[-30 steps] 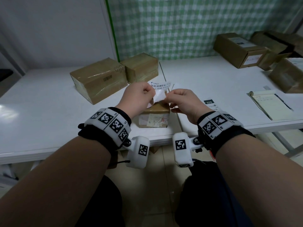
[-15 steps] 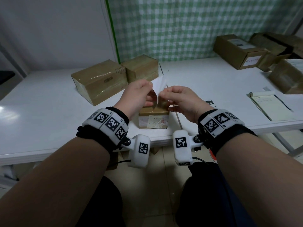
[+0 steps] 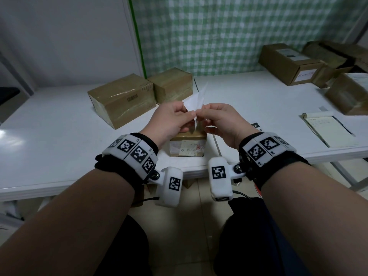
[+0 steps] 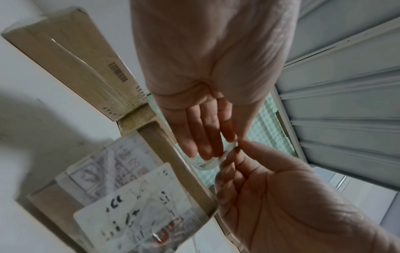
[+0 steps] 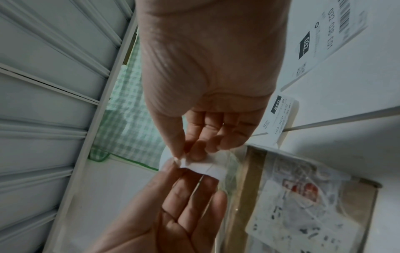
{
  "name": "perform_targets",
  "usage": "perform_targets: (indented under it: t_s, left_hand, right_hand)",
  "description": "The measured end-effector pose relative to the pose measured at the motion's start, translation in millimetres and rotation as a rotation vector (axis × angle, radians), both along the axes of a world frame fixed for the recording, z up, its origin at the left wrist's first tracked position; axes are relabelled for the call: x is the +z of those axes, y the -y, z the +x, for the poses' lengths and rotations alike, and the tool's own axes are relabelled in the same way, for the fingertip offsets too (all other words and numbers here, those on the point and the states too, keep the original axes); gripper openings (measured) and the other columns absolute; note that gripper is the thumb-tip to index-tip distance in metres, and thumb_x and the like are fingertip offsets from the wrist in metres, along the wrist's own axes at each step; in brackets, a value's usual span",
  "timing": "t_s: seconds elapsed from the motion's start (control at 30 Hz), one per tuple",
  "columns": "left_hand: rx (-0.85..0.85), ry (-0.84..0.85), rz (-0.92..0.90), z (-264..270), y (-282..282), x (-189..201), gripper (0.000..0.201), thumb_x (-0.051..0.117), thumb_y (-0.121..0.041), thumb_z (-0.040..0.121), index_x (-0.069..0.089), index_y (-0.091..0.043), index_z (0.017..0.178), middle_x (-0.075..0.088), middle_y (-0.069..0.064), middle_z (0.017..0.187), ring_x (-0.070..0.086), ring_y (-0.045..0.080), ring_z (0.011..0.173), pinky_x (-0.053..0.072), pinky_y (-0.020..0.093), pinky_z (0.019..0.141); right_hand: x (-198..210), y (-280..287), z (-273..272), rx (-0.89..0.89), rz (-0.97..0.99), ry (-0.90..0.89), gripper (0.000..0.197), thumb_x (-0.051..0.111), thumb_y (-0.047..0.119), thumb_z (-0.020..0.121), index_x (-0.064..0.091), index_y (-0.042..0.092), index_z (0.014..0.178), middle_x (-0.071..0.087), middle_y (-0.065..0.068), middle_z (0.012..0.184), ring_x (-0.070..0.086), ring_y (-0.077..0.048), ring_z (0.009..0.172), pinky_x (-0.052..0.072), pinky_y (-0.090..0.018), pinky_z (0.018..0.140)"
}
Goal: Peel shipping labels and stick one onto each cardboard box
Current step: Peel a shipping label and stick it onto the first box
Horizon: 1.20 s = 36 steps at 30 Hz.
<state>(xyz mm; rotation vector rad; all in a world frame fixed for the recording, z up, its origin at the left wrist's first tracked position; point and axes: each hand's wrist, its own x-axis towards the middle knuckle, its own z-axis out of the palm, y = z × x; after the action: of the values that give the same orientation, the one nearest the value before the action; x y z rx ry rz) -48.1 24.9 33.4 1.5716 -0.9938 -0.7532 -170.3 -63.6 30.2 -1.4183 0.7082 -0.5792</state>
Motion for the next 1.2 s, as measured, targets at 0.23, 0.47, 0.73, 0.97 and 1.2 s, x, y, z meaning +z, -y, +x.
perform_targets:
  t_s: [0.23,0.47,0.73,0.97,1.2]
  left_hand:
    - [0.017,0.02,0.016,2.0,-0.1,-3.0,0.022,0.059,-0.012,0.091,0.057,-0.014,0.07,0.062,0.006,0.069,0.061,0.016,0.066,0.054,0.025,0.069]
    - [0.018,-0.122,-0.011,9.1,-5.4,4.3,0.018,0.053,-0.008,0.094,0.055,-0.011,0.077,0.061,0.004,0.083,0.063,0.014,0.078,0.057,0.024,0.075]
    - [0.043,-0.302,-0.035,8.9,-10.2,6.4,0.023,0.05,-0.009,0.095,0.054,-0.012,0.073,0.067,0.002,0.072,0.066,0.007,0.06,0.058,0.026,0.071]
    - [-0.009,-0.4,-0.066,3.3,-9.7,5.8,0.021,0.05,-0.026,0.096,0.06,-0.009,0.102,0.072,0.001,0.078,0.069,0.013,0.073,0.058,0.031,0.079]
    - [0.014,-0.148,0.015,5.5,-9.2,-0.5,0.021,0.063,-0.01,0.088,0.053,-0.007,0.07,0.061,0.009,0.078,0.065,0.017,0.076,0.057,0.021,0.067]
  right_hand:
    - [-1.1,-2.9,0.2,0.014,0.048,0.034,0.029,0.057,0.006,0.091,0.045,0.015,0.066,0.06,0.007,0.05,0.055,-0.011,0.058,0.046,-0.019,0.054]
    - [2.7,-4.4,-0.2,-0.014,0.103,0.059,0.03,0.05,0.003,0.095,0.041,0.015,0.068,0.055,-0.004,0.063,0.054,-0.011,0.057,0.048,-0.019,0.05]
    - [3.5,-2.1,-1.0,-0.012,0.142,0.085,0.019,0.064,0.001,0.086,0.052,0.016,0.085,0.062,0.003,0.059,0.057,-0.007,0.05,0.05,-0.019,0.054]
    - [6.1,-6.1,5.9,0.005,0.166,0.105,0.037,0.066,-0.005,0.08,0.058,0.007,0.114,0.067,0.002,0.065,0.06,-0.006,0.05,0.048,-0.019,0.052]
    - [7.4,-6.3,5.9,-0.008,0.169,0.107,0.034,0.062,-0.004,0.084,0.055,0.009,0.115,0.067,0.001,0.067,0.059,-0.006,0.047,0.047,-0.02,0.054]
